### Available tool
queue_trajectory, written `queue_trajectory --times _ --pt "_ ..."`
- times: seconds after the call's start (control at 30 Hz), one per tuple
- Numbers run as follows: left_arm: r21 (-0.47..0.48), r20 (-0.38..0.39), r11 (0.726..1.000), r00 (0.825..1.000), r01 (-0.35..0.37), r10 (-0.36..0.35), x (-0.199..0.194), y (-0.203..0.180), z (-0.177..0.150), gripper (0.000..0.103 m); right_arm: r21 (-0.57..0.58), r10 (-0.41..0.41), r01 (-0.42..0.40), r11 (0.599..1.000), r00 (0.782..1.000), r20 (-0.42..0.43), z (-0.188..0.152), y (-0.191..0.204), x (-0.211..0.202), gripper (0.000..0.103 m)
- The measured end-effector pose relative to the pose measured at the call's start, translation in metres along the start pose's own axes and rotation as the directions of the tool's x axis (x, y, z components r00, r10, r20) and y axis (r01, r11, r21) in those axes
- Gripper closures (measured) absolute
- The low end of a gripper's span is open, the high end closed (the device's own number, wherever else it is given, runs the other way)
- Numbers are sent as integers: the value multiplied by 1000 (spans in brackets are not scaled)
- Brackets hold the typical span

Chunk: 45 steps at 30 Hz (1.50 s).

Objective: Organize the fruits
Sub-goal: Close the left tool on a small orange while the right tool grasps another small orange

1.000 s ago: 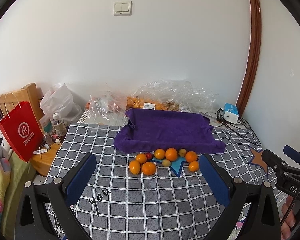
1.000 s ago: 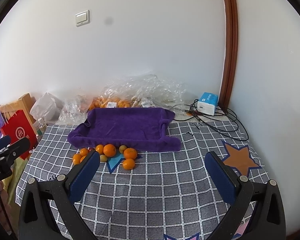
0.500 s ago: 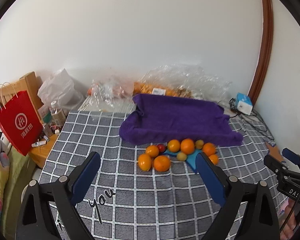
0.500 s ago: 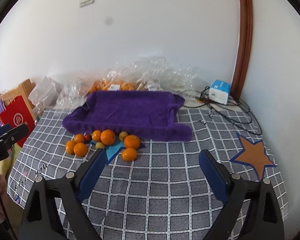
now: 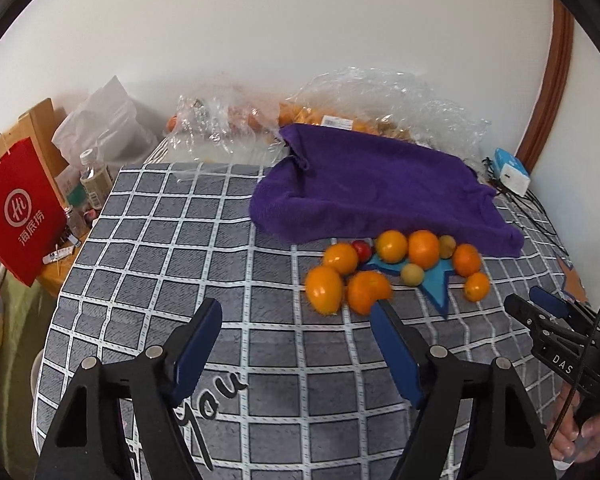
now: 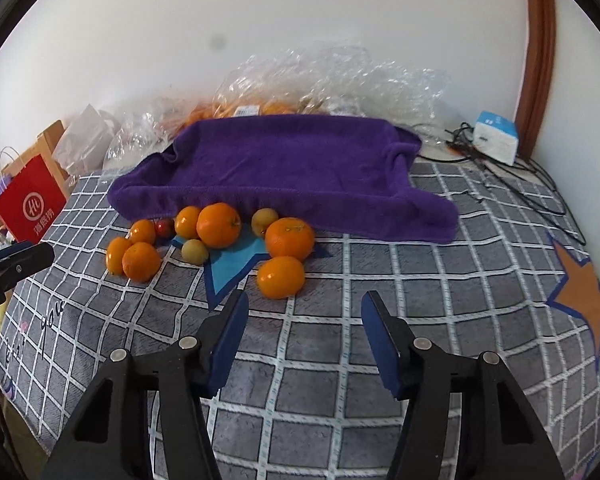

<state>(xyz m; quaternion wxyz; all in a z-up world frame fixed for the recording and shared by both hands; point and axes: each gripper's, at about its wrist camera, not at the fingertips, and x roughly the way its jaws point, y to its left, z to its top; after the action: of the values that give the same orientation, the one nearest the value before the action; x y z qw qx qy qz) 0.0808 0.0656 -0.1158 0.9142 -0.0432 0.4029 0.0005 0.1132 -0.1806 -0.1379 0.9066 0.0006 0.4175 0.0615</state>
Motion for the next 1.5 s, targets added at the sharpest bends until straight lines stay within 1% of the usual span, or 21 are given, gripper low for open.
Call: queue_trajectory --times 0.23,0.37,0.4,0.43,0.47,0.5,0.53,0.7,0.8,0.83,0.97,1.13,1.23,1.3,1.37,1.5 --pt "-26 -34 1000 999 15 -16 25 16 -7 28 -62 -3 -1 998 998 -58 5 14 40 45" --pt "-27 -63 1000 998 -9 8 38 20 -5 28 -72 -15 9 997 997 -82 8 19 55 45" --pt "-30 -67 1000 998 -8 6 42 21 -5 28 -78 -18 11 997 996 -83 7 19 58 49" --pt "-31 -71 1000 997 -6 4 45 21 -5 28 -84 -17 10 996 997 -80 6 20 59 53" --pt "-30 -77 1000 997 -3 0 49 21 -6 28 -86 -15 9 996 997 -69 5 19 58 55" --pt "-28 -82 1000 997 2 -4 52 21 -7 28 -90 -9 4 996 998 -62 4 20 57 61" --pt "-24 -88 1000 996 10 -12 54 20 -8 28 -92 -5 -1 996 998 -61 3 19 56 64" --pt "-2 -85 997 993 76 -76 58 8 -8 30 -62 13 -16 998 999 -52 3 10 47 64" --pt "15 -78 996 993 88 -87 61 -2 -2 32 -52 15 -17 999 999 -39 3 1 39 64" --pt "20 -78 996 994 82 -80 63 -4 0 34 -49 15 -17 999 999 -35 3 -1 37 64" --pt "23 -104 998 993 66 -63 75 -9 5 46 -41 7 -9 999 999 -41 0 -12 35 65" --pt "-12 -125 998 990 69 -70 87 -8 8 53 -17 26 -26 1000 999 -43 -3 -22 38 66" --pt "-1 -125 999 991 45 -45 90 -12 8 55 -23 35 -37 999 998 -54 -4 -20 40 65" --pt "10 -124 999 992 41 -39 90 -15 7 61 -29 46 -48 998 997 -67 -7 -19 41 65" --pt "9 -124 999 991 43 -42 90 -16 7 72 -30 53 -55 998 996 -69 -12 -19 40 65" --pt "2 -118 999 992 45 -44 90 -15 7 72 -24 57 -59 998 997 -57 -20 -20 37 64"
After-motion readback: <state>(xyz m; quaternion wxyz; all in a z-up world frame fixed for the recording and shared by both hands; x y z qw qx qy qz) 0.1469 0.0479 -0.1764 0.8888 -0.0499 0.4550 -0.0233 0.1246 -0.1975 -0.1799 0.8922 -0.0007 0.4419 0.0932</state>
